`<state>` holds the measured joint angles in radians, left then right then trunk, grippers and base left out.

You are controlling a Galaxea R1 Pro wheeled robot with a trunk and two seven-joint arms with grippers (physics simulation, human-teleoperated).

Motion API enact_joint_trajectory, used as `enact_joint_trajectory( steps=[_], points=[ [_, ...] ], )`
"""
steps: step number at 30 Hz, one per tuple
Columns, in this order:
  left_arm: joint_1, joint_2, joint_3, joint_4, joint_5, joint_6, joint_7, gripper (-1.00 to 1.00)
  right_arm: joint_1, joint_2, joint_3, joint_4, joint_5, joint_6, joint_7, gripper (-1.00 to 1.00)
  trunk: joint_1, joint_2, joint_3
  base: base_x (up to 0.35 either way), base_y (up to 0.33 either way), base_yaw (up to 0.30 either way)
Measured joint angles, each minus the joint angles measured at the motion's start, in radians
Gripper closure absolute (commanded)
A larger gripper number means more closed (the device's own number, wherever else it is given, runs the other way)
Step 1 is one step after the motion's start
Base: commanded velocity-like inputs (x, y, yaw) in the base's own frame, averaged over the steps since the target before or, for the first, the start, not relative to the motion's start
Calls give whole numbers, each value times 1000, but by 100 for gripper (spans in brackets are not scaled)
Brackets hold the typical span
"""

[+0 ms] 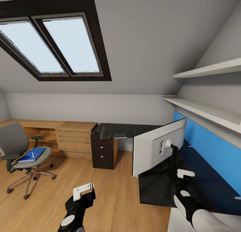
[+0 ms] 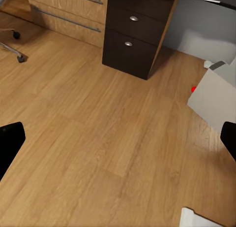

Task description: In the bedroom, organize the workspace by keeping the computer under the desk, ensuring the monitor is on the desk, placing the keyboard on the desk next to the monitor, placing the mouse on the desk next to the keyboard, moving the folder from the swivel chair onto the desk next to the mouse, stacking the notebook on top of the folder with the pen on top of the notebook, and positioning the swivel chair next to the desk.

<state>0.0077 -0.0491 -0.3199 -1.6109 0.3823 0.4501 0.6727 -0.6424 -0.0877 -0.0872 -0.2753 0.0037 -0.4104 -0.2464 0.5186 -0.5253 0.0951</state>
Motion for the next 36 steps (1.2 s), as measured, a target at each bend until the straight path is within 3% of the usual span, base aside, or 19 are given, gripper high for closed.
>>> enact_joint_trajectory(
  steps=[18, 30, 36],
  points=[
    [0, 0, -1, 0, 0, 0, 0, -100, 0, 11, -1, -2, 2, -21, 0, -100, 69, -126, -56, 0, 0, 0],
    [0, 3, -3, 2, -1, 2, 0, -100, 0, 14, -7, -3, -10, -46, -4, -100, 69, -126, -64, 0, 0, 0],
    [0, 4, -5, 7, -6, 2, 0, -100, 0, 14, -59, -5, -11, -48, -2, -100, 69, -126, -73, 0, 0, 0]
  ],
)
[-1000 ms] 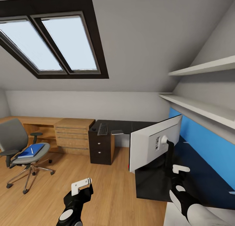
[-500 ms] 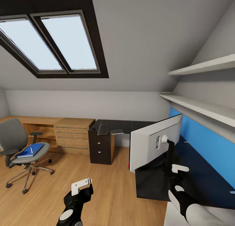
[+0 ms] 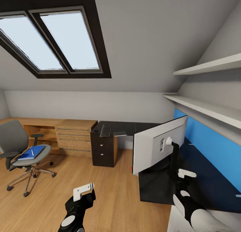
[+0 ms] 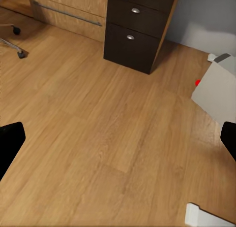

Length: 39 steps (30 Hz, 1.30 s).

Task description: In the bedroom, organize the workspace by keeping the computer under the desk, ensuring the monitor is on the desk, placing the keyboard on the desk next to the monitor, placing the mouse on the desk next to the keyboard, moving the folder from the swivel chair onto the desk next to the mouse, stacking the notebook on top of the folder with the pen on top of the notebook, and positioning the swivel chair next to the desk.

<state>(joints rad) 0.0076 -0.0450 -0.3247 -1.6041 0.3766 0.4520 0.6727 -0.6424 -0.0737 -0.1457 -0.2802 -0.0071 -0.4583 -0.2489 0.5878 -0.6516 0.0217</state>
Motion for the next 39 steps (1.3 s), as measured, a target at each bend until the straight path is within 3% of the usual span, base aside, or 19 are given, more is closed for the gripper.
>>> enact_joint_trajectory(
  steps=[29, 34, 39],
  points=[
    [1, 0, -3, 38, -4, -1, -3, -100, 1, -2, -15, -3, 2, -6, 1, -100, 0, 2, -43, 88, -50, 0],
    [1, 1, -3, 38, -4, -2, -3, -100, 1, -1, -15, 3, 3, -87, 1, -100, 0, 1, -45, 1, -221, 0],
    [1, 1, -3, 38, -5, -2, -3, -100, 1, -3, -13, 8, 7, -120, 4, -100, 0, 1, -45, 0, -50, 0]
  ],
)
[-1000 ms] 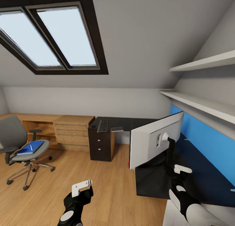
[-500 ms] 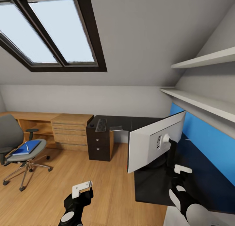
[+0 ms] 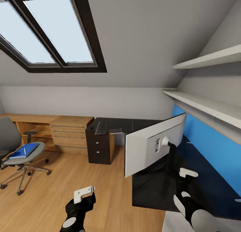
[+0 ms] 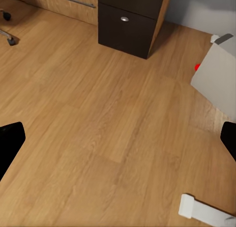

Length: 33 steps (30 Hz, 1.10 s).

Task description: In the bedroom, organize the workspace by keeping the computer under the desk, ensuring the monitor is on the desk, placing the keyboard on the desk next to the monitor, placing the mouse on the desk next to the keyboard, moving the folder from the swivel chair onto the desk next to the mouse, stacking the notebook on top of the folder with the pen on top of the notebook, and positioning the swivel chair next to the desk.

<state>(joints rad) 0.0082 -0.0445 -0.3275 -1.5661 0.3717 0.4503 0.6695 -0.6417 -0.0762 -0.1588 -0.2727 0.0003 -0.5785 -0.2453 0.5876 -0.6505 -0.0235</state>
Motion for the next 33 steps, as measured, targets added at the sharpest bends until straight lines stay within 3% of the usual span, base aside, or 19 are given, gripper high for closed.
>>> enact_joint_trajectory(
  steps=[12, 21, 33],
  points=[
    [0, 1, 0, 0, 0, -1, 0, -100, 0, 0, 9, 15, 4, 30, 4, -100, 0, 0, 0, 101, -3, 0],
    [0, 1, 0, 0, 1, -1, 0, -100, 0, -5, 9, 15, 4, 136, 2, -100, 0, 0, 0, 75, 0, 0],
    [0, 1, 0, 0, 1, -3, 2, -100, 0, -6, 9, 16, 4, 150, 1, -100, 0, 0, 0, 118, 0, 0]
  ],
)
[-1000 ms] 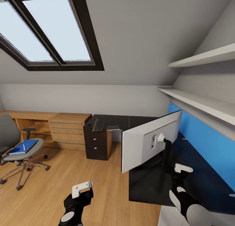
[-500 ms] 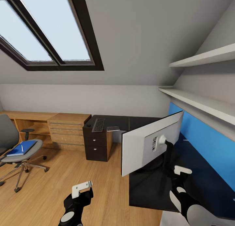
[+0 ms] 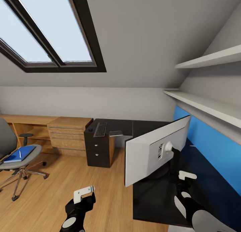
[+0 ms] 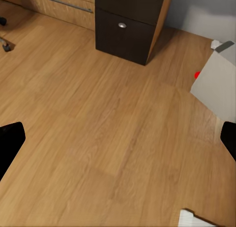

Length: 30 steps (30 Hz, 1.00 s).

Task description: In the bedroom, organize the workspace by keeping the computer under the desk, ensuring the monitor is on the desk, placing the keyboard on the desk next to the monitor, placing the mouse on the desk next to the keyboard, moving the folder from the swivel chair onto the desk next to the mouse, stacking the notebook on top of the folder with the pen on top of the notebook, and positioning the swivel chair next to the desk.

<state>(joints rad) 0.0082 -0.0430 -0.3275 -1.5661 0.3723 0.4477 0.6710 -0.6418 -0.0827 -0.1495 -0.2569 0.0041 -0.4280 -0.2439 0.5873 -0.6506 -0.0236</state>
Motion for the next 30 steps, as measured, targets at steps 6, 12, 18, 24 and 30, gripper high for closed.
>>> enact_joint_trajectory(
  steps=[6, 12, 18, 24, 30],
  points=[
    [0, 0, 0, 0, 0, 0, 0, -100, 0, -1, 0, 0, 0, 28, 0, -100, 0, 0, 0, 65, 0, 0],
    [0, 0, 0, 0, 1, -1, 0, -100, 0, -3, 0, 0, 0, 49, 0, -100, 0, 0, 0, 105, -38, 0],
    [0, 0, 0, 0, 1, -1, 0, -100, 0, -8, 0, 0, 0, 54, 0, -100, 0, 0, 0, 70, -24, 0],
    [0, 0, 0, 0, 1, -2, 0, -100, 0, -19, -1, 0, 0, 54, 0, -100, 0, 0, 0, 67, -63, 0],
    [0, 0, 0, 0, 0, -1, 0, -100, 0, -21, -1, 0, 0, 54, 0, -100, 0, 0, 0, 74, -69, 0]
  ],
)
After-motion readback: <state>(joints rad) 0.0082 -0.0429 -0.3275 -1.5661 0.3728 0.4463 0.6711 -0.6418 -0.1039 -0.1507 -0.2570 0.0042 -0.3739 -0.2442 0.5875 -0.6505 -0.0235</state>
